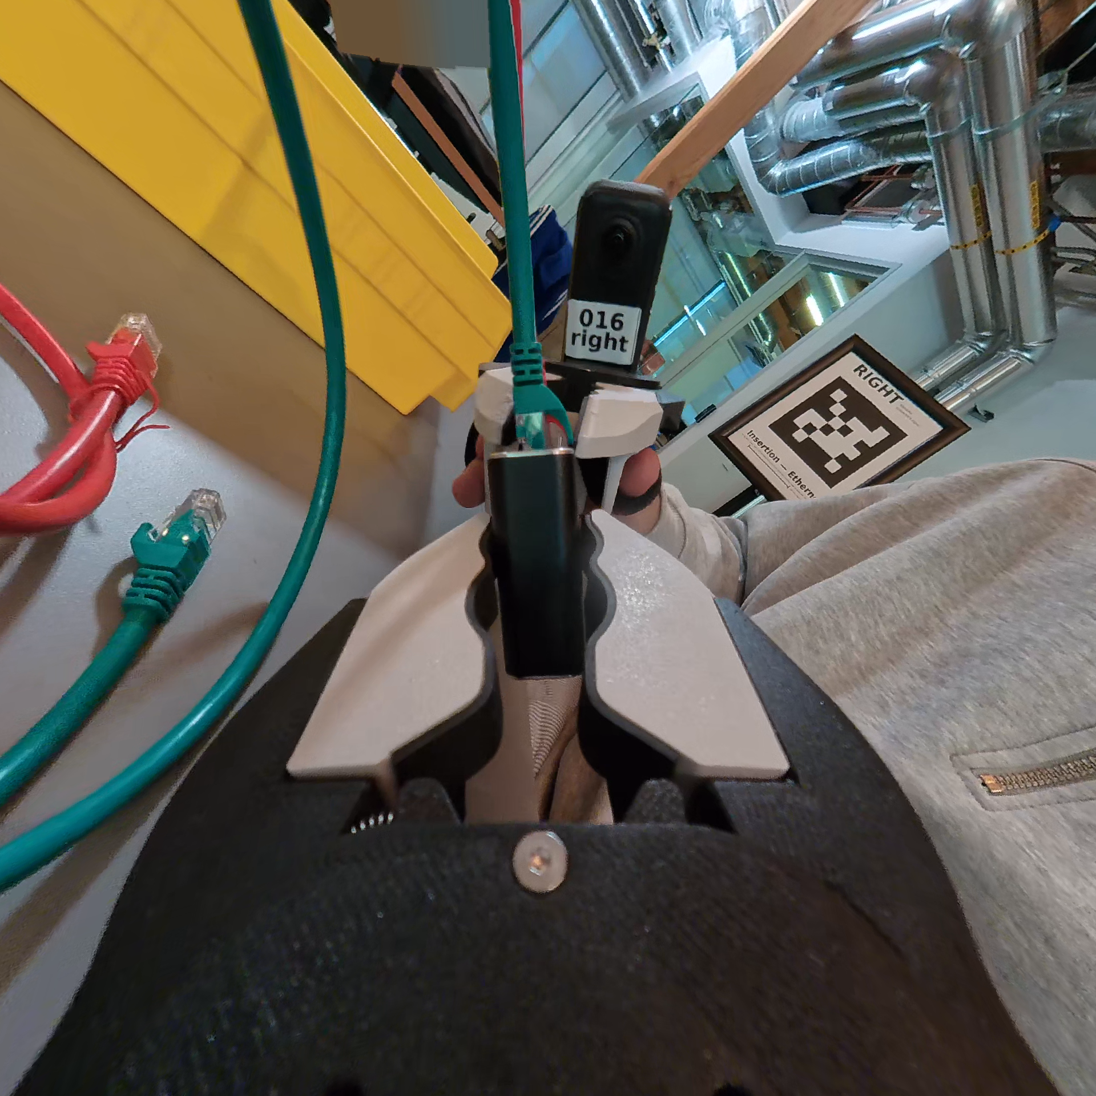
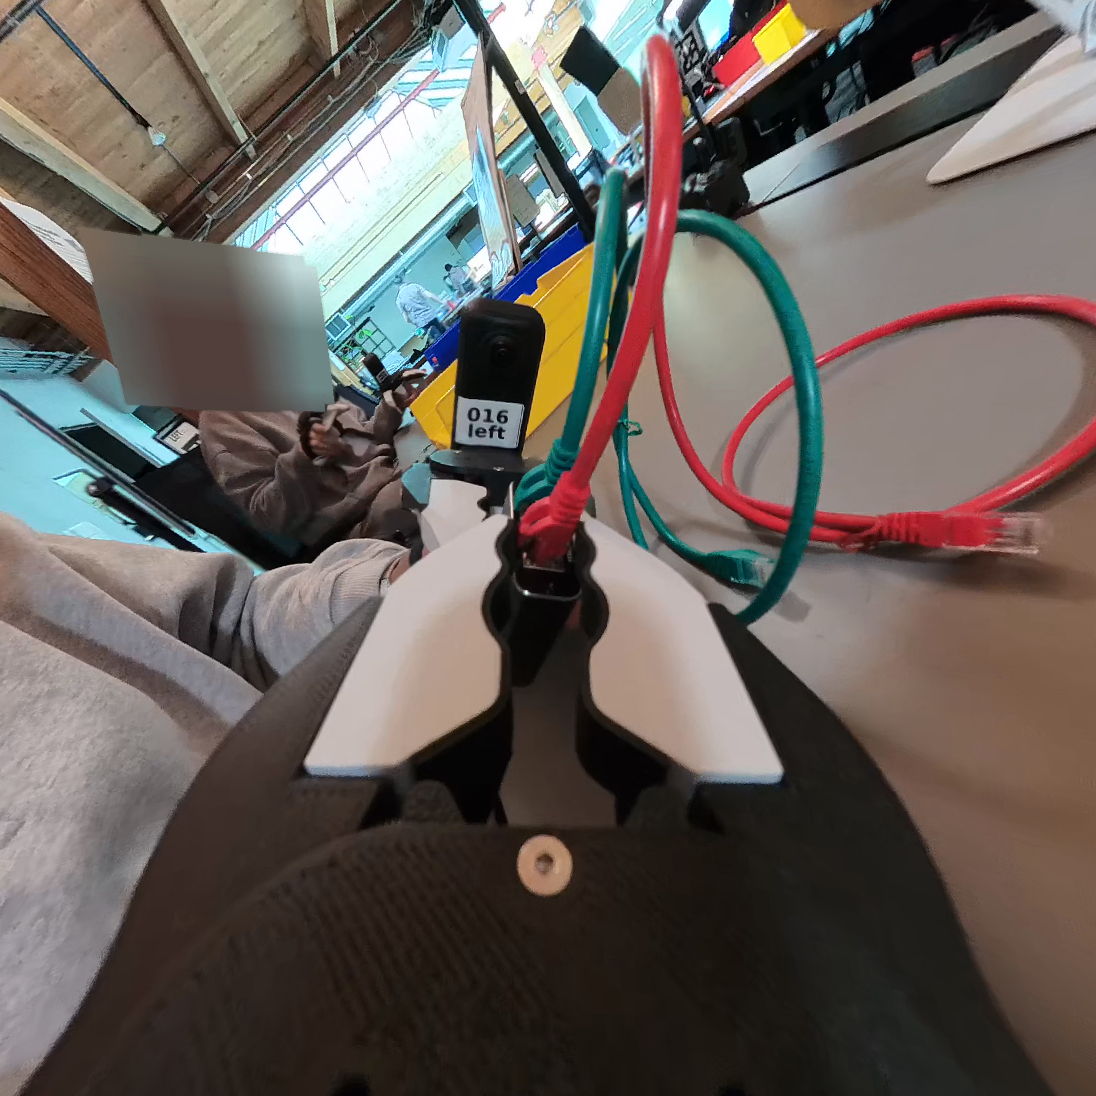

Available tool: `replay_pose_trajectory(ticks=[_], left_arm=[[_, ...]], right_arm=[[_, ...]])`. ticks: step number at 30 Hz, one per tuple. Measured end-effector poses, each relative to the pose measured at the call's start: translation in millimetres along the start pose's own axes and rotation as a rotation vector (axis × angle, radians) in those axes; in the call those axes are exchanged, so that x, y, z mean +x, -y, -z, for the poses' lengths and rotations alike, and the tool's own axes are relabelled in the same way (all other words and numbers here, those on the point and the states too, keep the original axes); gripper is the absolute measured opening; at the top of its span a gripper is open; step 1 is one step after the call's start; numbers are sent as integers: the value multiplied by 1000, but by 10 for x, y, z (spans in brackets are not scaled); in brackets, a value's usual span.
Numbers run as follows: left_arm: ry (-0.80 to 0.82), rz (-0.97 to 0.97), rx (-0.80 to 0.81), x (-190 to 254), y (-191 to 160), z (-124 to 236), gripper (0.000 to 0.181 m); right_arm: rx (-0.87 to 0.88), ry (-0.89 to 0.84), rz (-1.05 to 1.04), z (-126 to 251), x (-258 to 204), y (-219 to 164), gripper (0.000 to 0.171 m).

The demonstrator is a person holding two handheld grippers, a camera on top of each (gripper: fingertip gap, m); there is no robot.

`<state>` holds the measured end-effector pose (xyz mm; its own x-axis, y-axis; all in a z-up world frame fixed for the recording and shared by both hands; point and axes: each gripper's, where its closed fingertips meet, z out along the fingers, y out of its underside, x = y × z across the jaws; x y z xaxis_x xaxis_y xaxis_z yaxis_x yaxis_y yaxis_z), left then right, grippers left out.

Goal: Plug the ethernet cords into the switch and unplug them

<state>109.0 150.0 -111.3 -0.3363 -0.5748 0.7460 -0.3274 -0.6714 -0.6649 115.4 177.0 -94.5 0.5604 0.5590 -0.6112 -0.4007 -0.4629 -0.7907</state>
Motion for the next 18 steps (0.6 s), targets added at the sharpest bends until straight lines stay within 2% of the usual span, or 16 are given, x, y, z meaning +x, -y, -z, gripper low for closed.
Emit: replay_pose_trajectory(ticks=[10,18], left_arm=[[-21,-22,-1,36,-10,-13,25],[-35,-66,12,82,-12,-58,40]], right_arm=[[10,13,11,-6,-56,13,17],[-13,26,34,-37,-100,-28,15]])
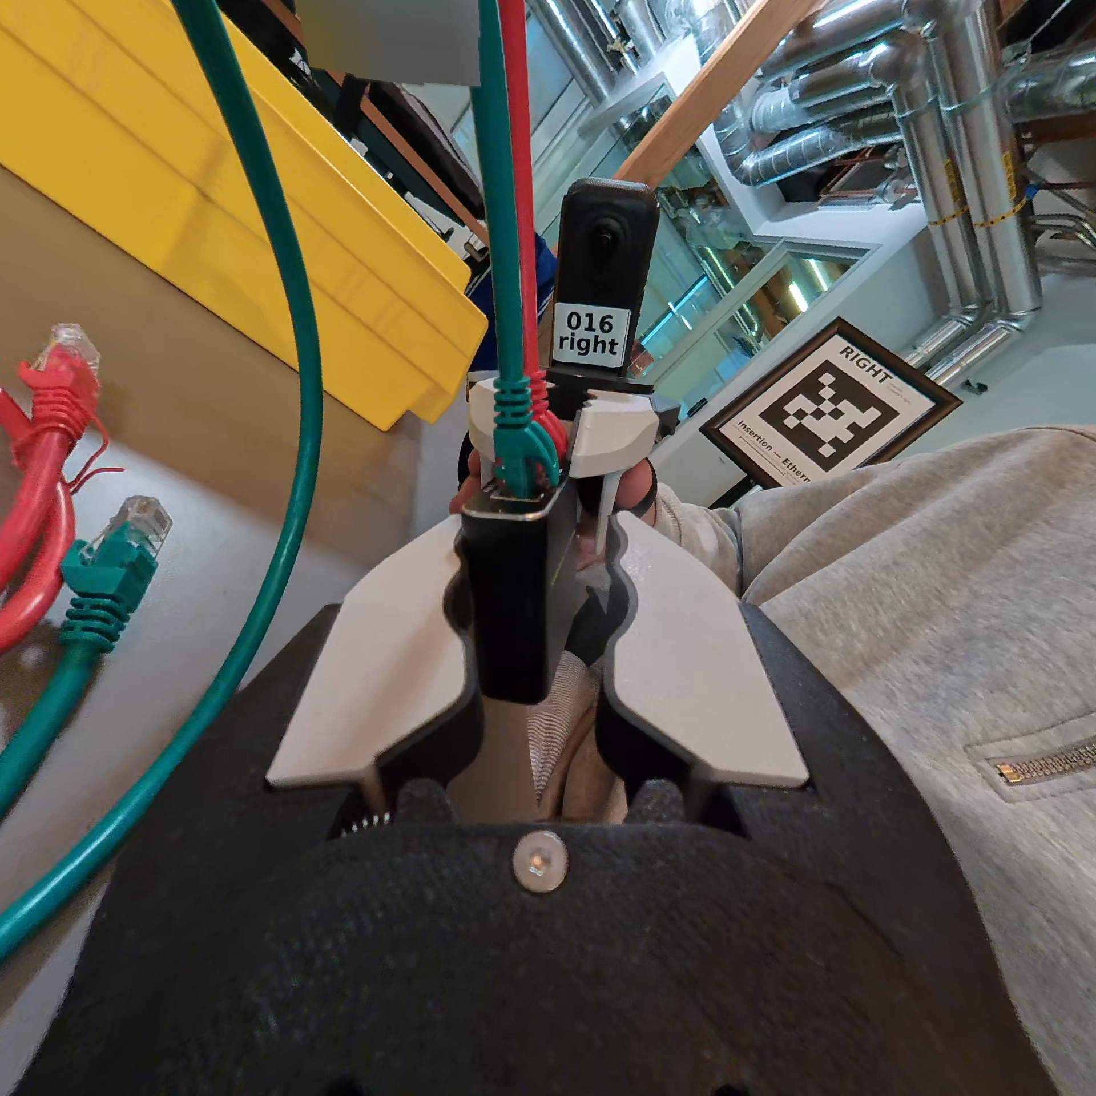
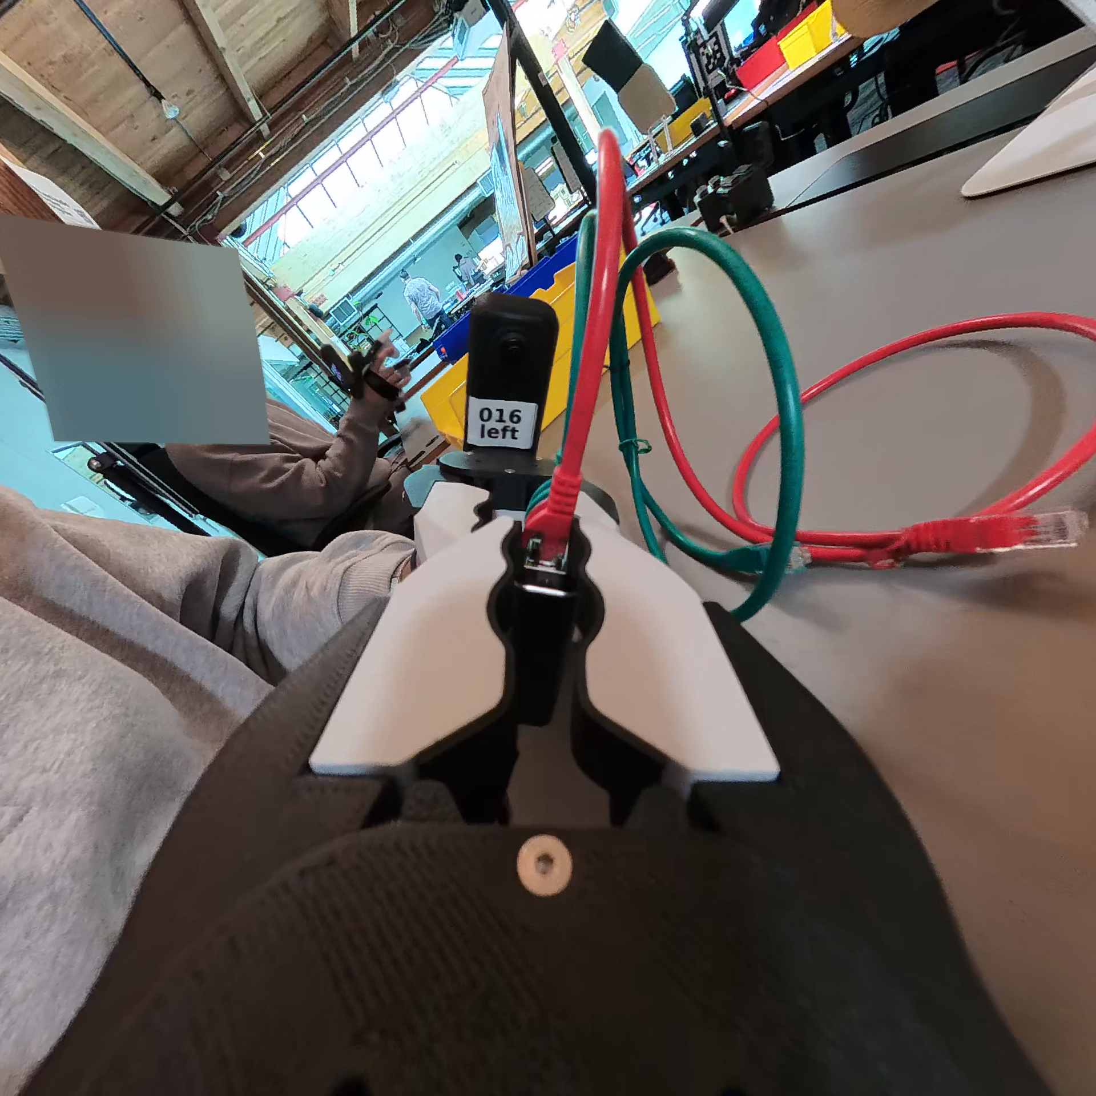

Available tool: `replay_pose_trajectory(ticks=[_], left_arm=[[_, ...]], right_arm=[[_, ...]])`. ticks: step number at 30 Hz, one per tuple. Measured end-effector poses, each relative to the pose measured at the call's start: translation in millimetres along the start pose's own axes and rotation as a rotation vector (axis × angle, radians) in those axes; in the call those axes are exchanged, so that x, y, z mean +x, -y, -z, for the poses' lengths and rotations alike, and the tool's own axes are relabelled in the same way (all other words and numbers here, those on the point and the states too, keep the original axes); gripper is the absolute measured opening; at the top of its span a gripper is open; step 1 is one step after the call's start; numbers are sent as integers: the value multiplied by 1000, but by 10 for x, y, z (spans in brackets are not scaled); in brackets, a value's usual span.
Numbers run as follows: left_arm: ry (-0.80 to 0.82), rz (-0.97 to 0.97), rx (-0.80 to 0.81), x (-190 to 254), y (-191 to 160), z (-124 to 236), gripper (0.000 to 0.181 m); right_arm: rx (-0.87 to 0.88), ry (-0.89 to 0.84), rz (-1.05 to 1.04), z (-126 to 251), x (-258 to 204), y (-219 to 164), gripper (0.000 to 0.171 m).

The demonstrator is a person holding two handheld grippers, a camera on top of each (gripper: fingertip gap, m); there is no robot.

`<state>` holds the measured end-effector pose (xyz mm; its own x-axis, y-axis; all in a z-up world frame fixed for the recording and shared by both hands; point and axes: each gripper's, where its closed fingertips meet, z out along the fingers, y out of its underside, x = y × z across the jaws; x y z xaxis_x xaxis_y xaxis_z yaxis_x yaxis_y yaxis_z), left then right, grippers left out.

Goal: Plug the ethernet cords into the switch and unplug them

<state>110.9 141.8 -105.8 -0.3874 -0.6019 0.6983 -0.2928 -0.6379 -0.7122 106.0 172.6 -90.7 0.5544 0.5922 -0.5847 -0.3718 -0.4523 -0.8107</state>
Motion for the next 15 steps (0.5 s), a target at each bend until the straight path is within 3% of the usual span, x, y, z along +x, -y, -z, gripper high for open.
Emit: replay_pose_trajectory(ticks=[8,15], left_arm=[[-18,13,-7,24,-27,-38,39],[-50,13,-24,75,-61,-56,27]], right_arm=[[10,37,-31,-11,-36,2,15],[19,88,-44,-25,-114,7,15]])
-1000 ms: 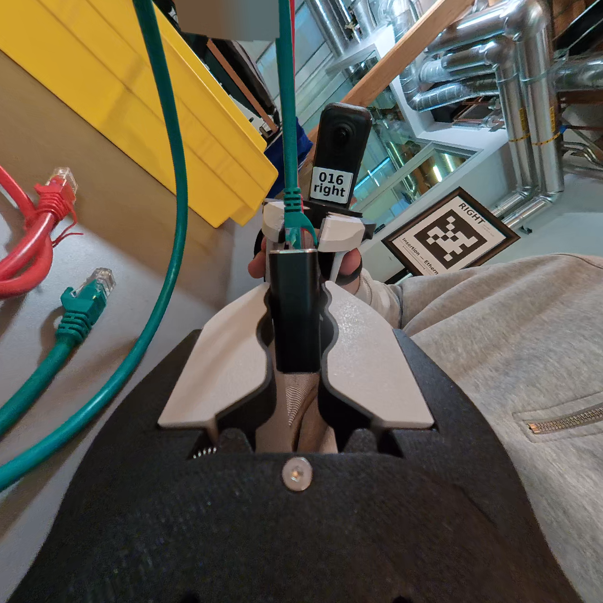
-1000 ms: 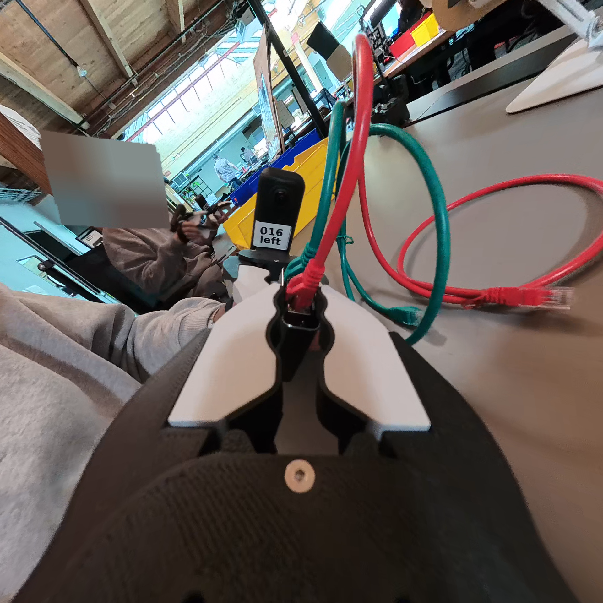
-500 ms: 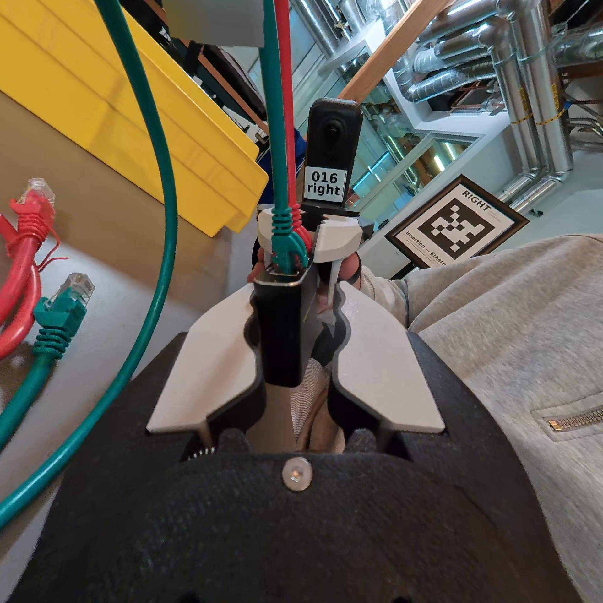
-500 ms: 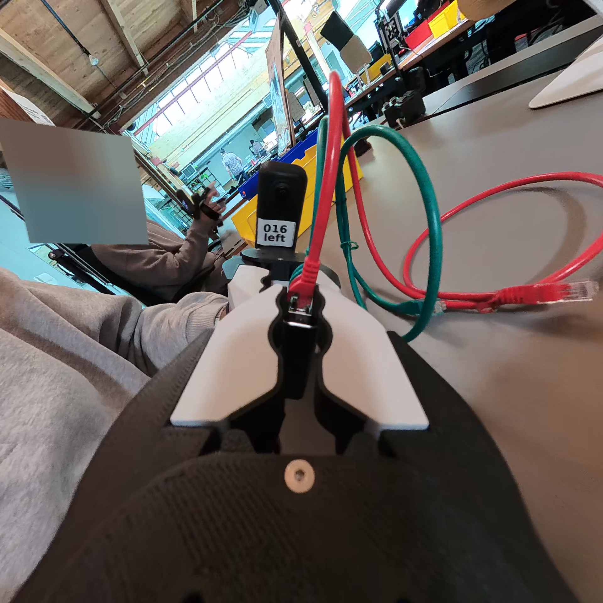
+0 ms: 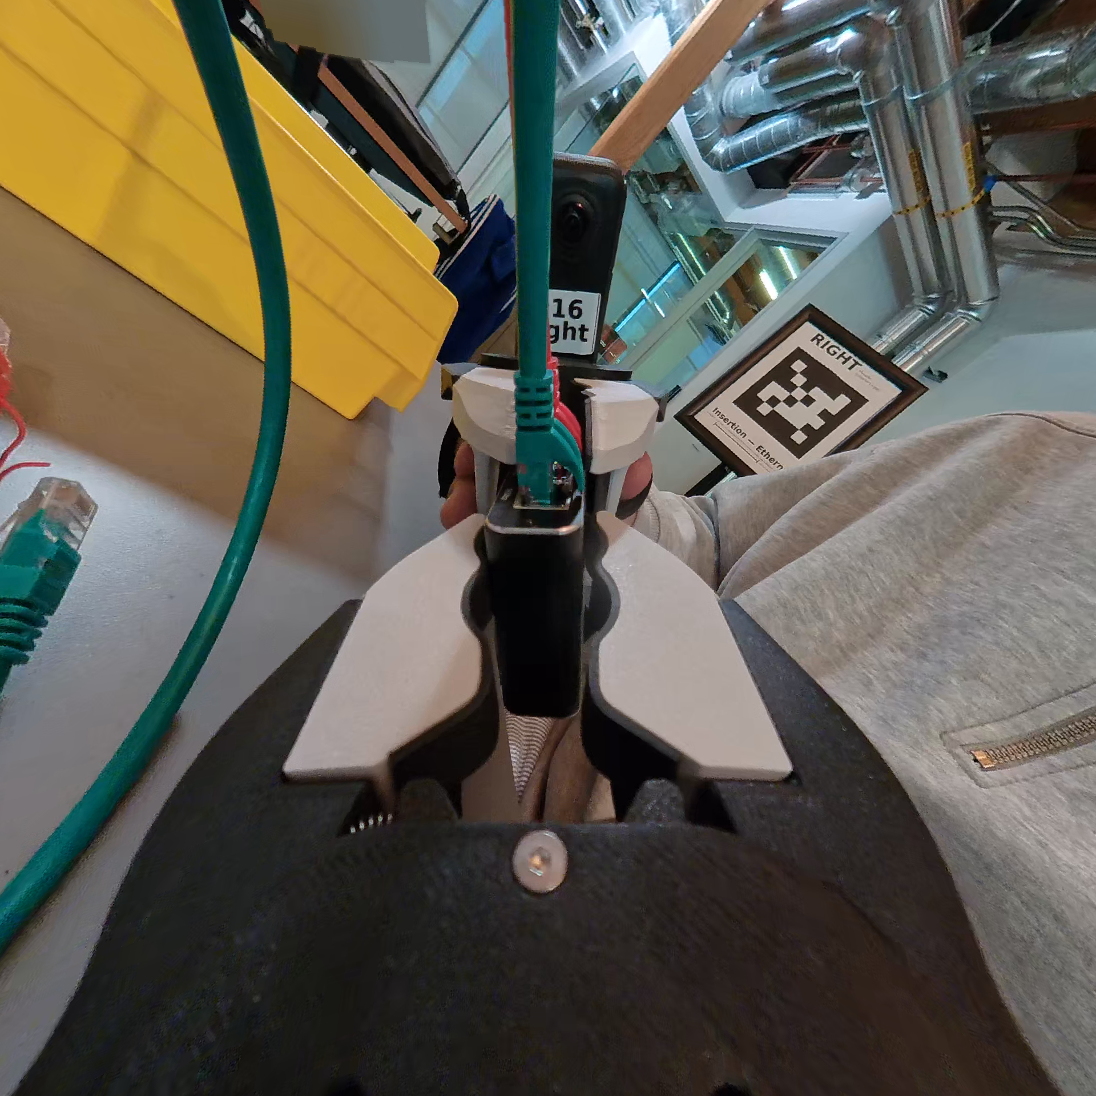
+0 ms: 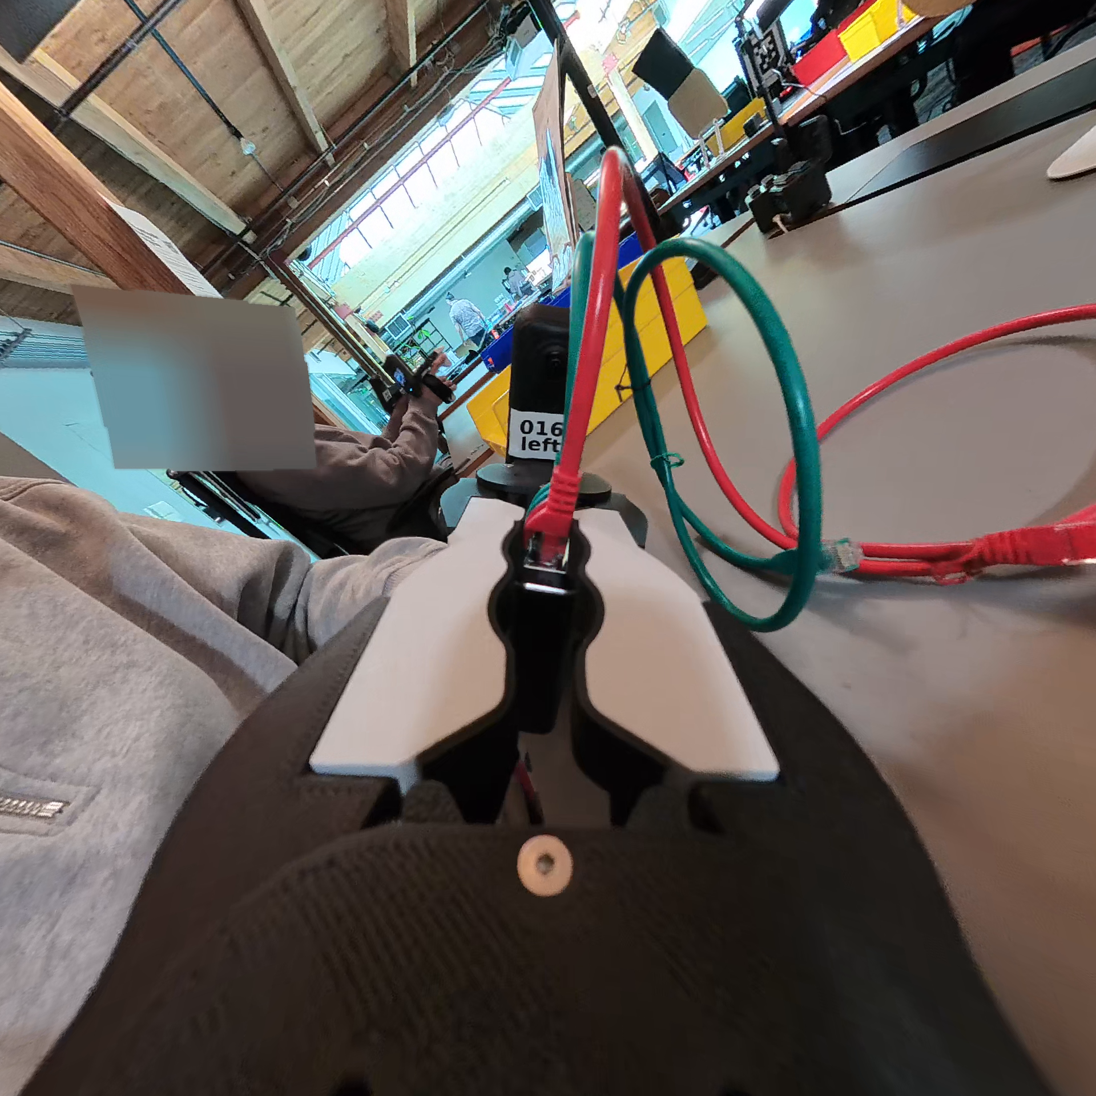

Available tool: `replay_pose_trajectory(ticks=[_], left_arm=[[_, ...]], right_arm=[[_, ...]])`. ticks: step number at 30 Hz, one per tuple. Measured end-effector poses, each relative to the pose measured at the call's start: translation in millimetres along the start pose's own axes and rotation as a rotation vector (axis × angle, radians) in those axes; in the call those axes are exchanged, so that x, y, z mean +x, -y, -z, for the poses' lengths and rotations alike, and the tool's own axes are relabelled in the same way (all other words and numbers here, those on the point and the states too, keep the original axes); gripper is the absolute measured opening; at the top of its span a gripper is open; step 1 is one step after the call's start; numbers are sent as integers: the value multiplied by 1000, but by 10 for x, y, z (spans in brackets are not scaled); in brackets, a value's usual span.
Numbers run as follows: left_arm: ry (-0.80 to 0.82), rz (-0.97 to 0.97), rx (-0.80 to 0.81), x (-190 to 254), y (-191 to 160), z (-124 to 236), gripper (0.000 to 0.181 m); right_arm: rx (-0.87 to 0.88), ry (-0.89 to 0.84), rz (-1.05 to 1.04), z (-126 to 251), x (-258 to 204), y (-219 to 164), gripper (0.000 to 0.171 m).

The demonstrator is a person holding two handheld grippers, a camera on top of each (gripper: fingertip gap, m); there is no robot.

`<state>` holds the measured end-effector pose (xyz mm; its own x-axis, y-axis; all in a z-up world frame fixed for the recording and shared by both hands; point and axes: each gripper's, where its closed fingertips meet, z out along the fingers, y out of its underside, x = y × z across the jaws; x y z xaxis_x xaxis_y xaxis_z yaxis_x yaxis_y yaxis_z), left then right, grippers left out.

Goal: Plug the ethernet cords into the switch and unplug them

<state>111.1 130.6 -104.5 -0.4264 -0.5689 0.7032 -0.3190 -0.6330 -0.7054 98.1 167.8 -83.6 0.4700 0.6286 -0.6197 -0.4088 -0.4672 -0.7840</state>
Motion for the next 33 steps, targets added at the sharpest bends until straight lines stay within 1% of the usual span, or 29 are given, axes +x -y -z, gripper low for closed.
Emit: replay_pose_trajectory(ticks=[3,6,9,13,16,21,26,30,33], left_arm=[[25,-15,3,-15,3,0,26],[57,-12,17,-58,21,15,25],[85,-25,41,-88,63,47,25],[144,-77,65,-139,130,89,25],[170,-128,39,-138,125,101,25],[191,-237,-33,-83,58,102,25],[171,-239,-43,-51,38,100,25],[169,-248,-55,-45,29,98,25],[165,-250,-57,-44,26,96,25]], right_arm=[[17,20,-59,13,14,16,15],[79,33,-97,41,11,101,33],[73,-9,-38,65,24,111,37],[23,-82,129,66,-2,81,38],[10,-127,236,58,6,88,35],[9,-131,245,42,18,101,27],[-21,-111,256,24,4,64,18],[-30,-103,270,30,-10,58,16],[-51,-129,347,35,-16,56,16]])
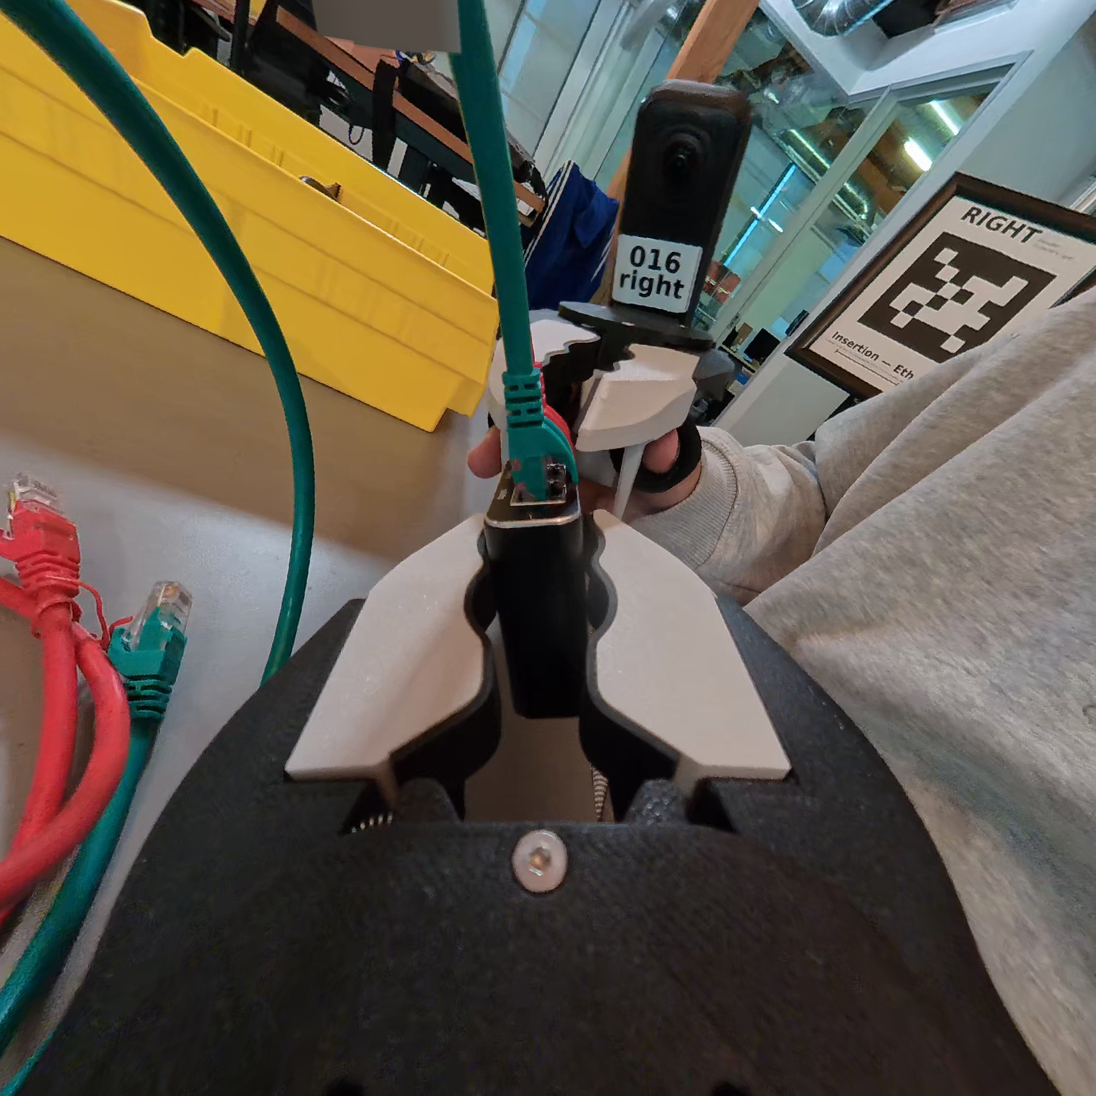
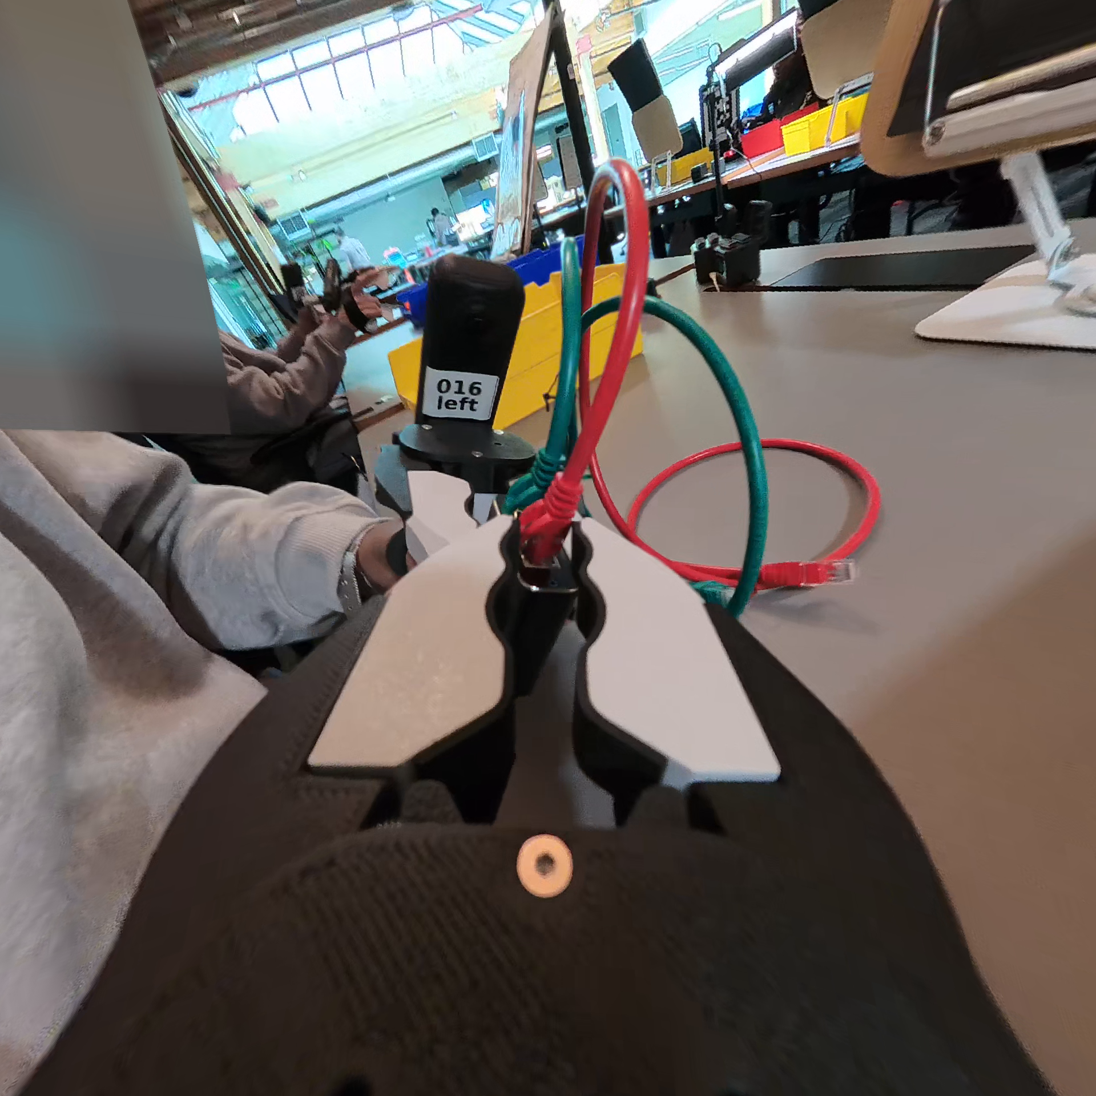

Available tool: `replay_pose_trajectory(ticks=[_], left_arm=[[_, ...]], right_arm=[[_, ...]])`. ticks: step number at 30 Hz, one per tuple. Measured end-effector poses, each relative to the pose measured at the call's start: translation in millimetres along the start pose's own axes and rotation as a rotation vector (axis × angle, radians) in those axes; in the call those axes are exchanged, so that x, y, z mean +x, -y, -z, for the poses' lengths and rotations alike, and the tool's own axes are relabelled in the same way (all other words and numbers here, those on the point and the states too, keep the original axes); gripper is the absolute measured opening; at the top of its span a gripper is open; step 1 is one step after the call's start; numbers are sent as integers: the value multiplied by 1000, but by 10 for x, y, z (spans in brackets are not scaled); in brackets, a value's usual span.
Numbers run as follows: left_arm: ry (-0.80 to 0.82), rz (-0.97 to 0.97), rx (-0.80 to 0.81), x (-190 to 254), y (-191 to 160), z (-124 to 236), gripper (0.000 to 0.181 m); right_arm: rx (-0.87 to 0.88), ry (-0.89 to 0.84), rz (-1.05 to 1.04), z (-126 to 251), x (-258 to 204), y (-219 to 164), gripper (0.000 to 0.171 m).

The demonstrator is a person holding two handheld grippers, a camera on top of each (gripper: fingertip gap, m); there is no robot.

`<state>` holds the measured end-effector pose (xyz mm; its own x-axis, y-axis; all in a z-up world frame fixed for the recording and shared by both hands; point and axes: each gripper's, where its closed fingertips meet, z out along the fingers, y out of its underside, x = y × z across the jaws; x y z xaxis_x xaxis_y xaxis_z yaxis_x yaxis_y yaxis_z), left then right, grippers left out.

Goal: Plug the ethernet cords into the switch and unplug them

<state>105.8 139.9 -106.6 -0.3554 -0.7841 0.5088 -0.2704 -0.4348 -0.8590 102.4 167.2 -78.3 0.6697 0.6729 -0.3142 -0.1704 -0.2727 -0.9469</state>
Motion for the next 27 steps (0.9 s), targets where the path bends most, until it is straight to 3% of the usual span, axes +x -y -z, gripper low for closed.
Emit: replay_pose_trajectory(ticks=[27], left_arm=[[-44,1,-37,64,-56,-36,26]], right_arm=[[-73,100,22,21,-75,-84,18]])
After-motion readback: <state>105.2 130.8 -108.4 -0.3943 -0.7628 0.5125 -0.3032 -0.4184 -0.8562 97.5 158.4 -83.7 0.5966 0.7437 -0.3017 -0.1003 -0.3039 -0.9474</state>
